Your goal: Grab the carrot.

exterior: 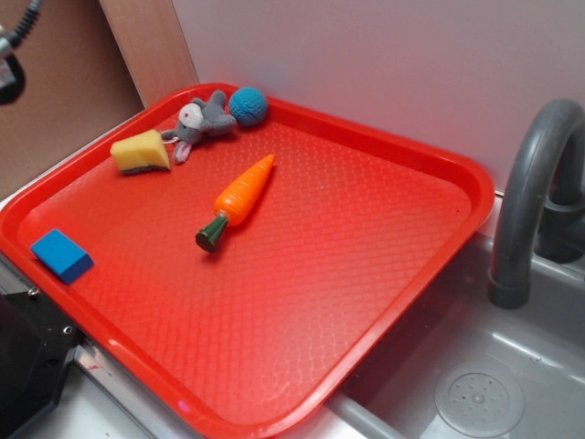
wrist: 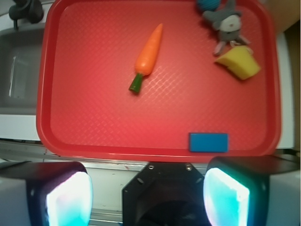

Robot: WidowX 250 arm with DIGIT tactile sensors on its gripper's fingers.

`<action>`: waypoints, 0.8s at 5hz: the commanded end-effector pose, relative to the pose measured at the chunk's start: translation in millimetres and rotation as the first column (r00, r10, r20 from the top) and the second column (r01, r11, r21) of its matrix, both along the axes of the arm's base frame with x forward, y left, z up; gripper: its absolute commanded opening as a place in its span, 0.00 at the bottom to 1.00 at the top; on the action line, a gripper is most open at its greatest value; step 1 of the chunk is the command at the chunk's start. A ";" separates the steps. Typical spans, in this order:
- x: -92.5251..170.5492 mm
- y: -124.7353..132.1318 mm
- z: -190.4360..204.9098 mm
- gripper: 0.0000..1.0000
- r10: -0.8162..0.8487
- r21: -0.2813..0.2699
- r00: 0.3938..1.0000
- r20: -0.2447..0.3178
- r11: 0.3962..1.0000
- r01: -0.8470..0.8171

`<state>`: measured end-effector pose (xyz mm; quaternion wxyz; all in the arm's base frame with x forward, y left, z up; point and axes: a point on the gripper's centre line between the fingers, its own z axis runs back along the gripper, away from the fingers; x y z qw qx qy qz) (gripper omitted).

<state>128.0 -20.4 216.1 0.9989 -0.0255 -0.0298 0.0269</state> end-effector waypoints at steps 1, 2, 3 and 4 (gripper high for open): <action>79.0 16.4 -29.4 1.00 0.104 -0.122 0.993 -0.052 0.986 -0.110; 101.5 10.9 -70.3 1.00 0.108 -0.184 0.988 -0.107 0.975 -0.126; 116.5 -3.5 -116.9 1.00 0.078 -0.165 0.985 -0.153 0.981 -0.104; 111.5 -20.5 -157.2 1.00 0.029 -0.107 0.975 -0.221 0.993 -0.053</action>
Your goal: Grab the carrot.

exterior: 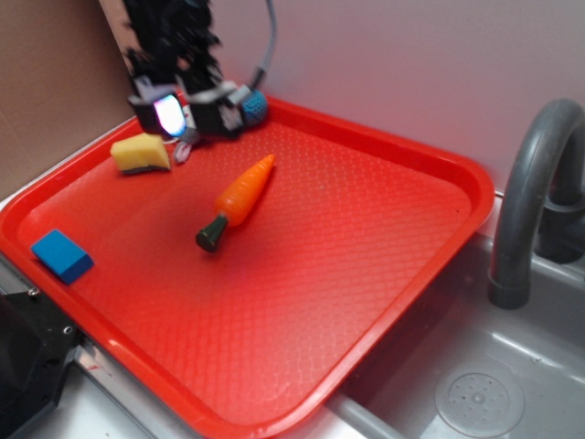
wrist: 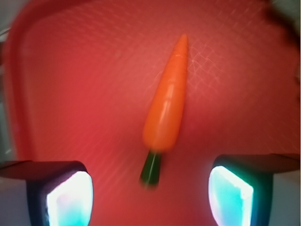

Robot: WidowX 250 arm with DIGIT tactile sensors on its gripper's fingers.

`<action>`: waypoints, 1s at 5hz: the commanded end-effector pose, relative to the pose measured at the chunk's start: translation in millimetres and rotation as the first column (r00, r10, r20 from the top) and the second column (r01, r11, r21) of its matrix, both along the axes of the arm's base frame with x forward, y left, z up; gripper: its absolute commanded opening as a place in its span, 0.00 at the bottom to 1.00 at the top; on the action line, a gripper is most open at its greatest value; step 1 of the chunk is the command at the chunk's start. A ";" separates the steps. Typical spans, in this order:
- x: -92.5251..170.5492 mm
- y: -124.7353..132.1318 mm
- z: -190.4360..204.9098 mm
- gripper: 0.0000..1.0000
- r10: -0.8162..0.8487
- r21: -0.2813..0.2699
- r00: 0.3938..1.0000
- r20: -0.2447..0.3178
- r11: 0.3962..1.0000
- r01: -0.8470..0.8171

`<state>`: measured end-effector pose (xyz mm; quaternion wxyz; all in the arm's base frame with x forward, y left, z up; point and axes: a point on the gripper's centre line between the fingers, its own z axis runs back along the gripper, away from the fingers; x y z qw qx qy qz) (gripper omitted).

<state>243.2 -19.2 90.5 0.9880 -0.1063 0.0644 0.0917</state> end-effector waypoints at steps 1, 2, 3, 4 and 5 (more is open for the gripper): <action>-14.3 -31.4 -62.0 1.00 -0.131 0.085 0.987 -0.088 0.987 0.138; -25.1 -35.1 -75.4 0.97 -0.123 0.133 0.986 -0.116 0.981 0.138; -29.7 -36.9 -79.0 0.00 -0.126 0.183 0.983 -0.130 0.972 0.149; -38.6 -37.7 -77.8 0.00 -0.121 0.168 0.984 -0.128 0.976 0.142; -39.3 -35.8 -52.0 0.00 -0.110 0.161 0.989 -0.094 0.979 0.124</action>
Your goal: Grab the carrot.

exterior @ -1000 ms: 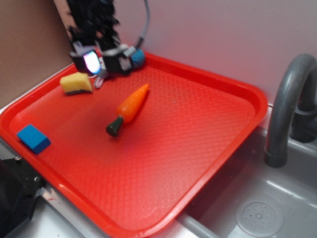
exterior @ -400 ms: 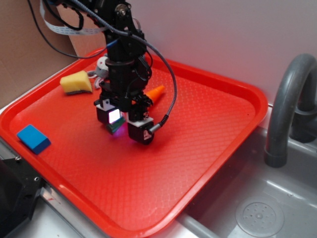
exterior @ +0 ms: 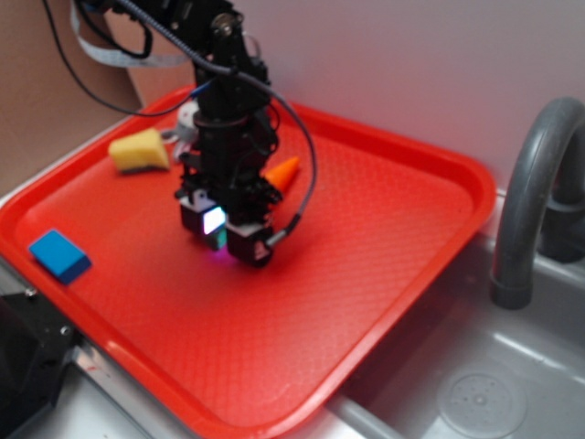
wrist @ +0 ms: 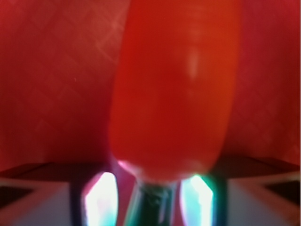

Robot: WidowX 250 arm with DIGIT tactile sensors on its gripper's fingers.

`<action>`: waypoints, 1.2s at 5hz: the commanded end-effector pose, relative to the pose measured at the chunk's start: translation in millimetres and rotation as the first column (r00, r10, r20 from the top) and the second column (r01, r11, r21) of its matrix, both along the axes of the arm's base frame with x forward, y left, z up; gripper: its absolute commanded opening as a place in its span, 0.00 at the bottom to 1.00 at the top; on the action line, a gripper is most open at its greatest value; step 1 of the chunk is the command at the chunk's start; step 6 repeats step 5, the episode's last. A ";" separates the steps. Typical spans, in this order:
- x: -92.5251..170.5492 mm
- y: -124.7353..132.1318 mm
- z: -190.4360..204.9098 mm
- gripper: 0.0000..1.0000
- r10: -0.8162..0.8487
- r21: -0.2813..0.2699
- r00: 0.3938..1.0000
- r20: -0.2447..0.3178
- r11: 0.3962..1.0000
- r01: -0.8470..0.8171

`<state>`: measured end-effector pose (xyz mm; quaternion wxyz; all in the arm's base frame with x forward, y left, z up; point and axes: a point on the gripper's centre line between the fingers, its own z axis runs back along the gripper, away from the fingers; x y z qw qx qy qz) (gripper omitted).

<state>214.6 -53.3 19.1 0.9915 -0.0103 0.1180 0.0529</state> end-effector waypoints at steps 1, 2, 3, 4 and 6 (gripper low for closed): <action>0.5 7.2 68.1 0.00 0.052 -0.058 0.989 0.136 0.997 -0.045; 2.2 26.6 119.1 0.00 0.134 -0.074 0.958 0.253 0.990 -0.119; -13.7 36.0 168.5 0.00 0.173 -0.113 0.925 0.339 0.983 -0.143; -44.7 45.6 216.5 0.00 0.164 -0.149 0.893 0.419 0.983 -0.110; -53.1 43.3 239.8 0.00 0.087 -0.105 0.910 0.405 0.993 -0.049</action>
